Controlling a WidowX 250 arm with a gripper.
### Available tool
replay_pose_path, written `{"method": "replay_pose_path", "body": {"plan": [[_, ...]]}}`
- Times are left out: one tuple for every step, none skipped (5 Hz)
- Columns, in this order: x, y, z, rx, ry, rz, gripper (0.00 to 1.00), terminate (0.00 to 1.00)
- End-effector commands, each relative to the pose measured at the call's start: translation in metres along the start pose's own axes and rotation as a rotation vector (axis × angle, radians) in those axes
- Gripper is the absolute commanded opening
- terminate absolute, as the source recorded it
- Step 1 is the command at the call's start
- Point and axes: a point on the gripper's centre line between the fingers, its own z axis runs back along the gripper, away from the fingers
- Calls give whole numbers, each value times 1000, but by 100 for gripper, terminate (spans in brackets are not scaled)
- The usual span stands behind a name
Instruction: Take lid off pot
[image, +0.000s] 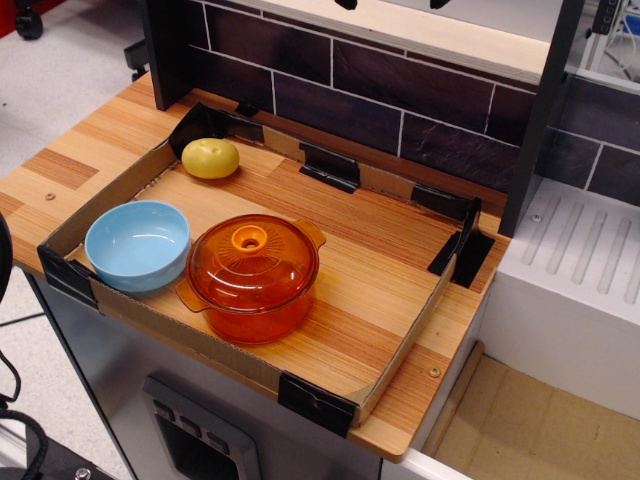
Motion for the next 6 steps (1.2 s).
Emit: {"method": "replay_pose_path", "body": {"plan": [[0, 0, 0, 0, 0, 0, 100, 0], [-11, 8, -4, -17, -4, -58, 100, 0], [-36, 20, -15, -19, 12, -115, 100, 0], [-57, 33, -21, -35, 41, -166, 100, 0], [-72, 50, -27, -37, 62, -205, 100, 0], [-79, 65, -34, -22, 65, -224, 100, 0]]}}
